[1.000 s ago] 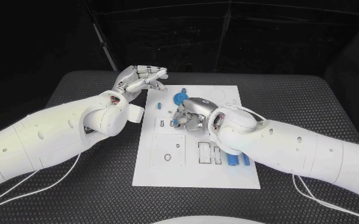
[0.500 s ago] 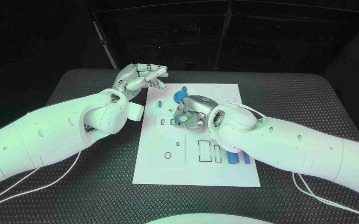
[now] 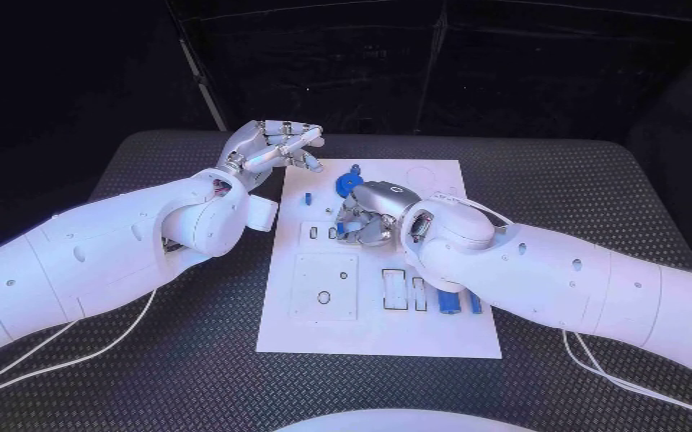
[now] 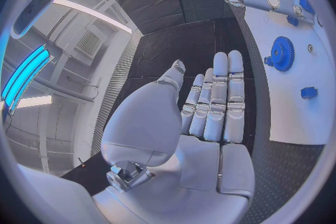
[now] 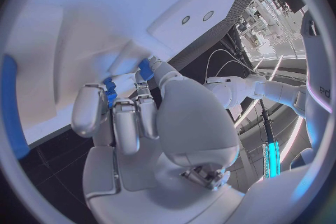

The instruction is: Assemble the parts on the task board

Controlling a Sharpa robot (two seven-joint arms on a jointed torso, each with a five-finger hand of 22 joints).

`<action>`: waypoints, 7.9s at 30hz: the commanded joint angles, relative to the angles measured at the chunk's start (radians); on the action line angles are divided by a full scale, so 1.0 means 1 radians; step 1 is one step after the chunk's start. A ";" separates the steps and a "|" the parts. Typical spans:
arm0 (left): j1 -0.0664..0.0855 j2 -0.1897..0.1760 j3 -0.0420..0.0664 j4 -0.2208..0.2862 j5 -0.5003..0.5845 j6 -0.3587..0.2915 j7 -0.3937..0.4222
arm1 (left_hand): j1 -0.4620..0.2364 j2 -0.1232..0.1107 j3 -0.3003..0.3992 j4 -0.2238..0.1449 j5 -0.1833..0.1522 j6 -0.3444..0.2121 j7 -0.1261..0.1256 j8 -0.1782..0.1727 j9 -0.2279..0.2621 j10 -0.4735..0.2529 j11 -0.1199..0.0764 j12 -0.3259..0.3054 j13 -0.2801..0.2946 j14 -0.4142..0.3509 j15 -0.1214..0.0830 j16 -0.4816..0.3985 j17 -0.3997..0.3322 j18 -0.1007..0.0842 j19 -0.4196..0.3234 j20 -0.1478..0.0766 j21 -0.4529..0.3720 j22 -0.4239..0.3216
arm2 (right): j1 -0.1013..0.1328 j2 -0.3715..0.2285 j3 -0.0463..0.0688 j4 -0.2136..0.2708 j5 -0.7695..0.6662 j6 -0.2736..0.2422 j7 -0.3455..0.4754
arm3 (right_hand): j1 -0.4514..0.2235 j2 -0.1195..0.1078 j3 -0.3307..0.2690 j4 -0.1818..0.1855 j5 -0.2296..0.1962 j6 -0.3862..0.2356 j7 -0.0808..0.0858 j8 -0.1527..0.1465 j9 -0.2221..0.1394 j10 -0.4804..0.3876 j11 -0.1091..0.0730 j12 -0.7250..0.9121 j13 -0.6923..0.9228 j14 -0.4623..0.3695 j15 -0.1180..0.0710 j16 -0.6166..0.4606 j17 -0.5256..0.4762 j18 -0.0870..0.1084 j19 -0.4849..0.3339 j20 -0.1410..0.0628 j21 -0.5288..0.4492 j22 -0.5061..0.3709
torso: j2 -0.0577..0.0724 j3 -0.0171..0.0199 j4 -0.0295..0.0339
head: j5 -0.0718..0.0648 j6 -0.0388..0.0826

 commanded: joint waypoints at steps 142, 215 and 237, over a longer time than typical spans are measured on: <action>0.129 0.258 -0.080 -0.136 -0.988 0.516 -0.942 | -0.223 0.123 -0.407 0.164 -0.003 0.031 -0.159 0.487 0.455 0.258 -0.166 1.101 1.025 0.390 -0.149 1.161 1.246 -0.106 0.318 -0.140 0.948 1.052 | 0.042 -0.296 0.198 0.142 0.480 -0.110 0.198 | 0.007 -0.066 -0.141 0.090 0.021 -0.181 0.052 -0.049 -0.004 -0.103 0.047 -0.094 -0.005 0.086 0.047 -0.026 0.181 0.011 -0.068 0.043 -0.062 -0.109 | -0.049 0.0246 0.0012 | 0.028 -0.033; 0.121 0.177 -0.080 -0.052 -0.894 0.414 -0.925 | -0.137 -0.036 0.440 -0.048 -0.003 -0.026 -0.156 0.470 0.560 0.221 -0.165 1.025 0.970 0.390 -0.147 1.161 1.246 -0.097 0.286 -0.137 0.917 1.037 | 0.041 -0.280 0.198 0.115 0.437 -0.057 0.196 | 0.061 -0.035 -0.117 0.052 0.040 -0.129 0.040 -0.012 0.002 -0.100 0.035 -0.089 -0.003 0.085 0.036 -0.030 0.177 0.014 -0.071 0.034 -0.072 -0.122 | -0.047 0.0223 0.0006 | 0.029 -0.027; 0.097 -0.057 -0.081 0.067 -0.562 0.114 -0.708 | -0.185 -0.136 0.520 -0.047 -0.003 -0.102 -0.081 0.332 0.447 -0.028 -0.100 0.589 0.533 0.170 -0.091 0.756 0.820 0.013 -0.058 -0.085 0.429 0.465 | 0.042 -0.173 0.038 0.197 -0.230 0.176 0.165 | 0.102 -0.054 -0.069 -0.012 -0.011 -0.093 -0.025 -0.046 -0.010 -0.089 -0.037 -0.082 0.004 0.091 -0.022 -0.023 0.196 0.012 -0.065 -0.017 -0.071 -0.116 | -0.048 0.0206 0.0031 | 0.039 -0.033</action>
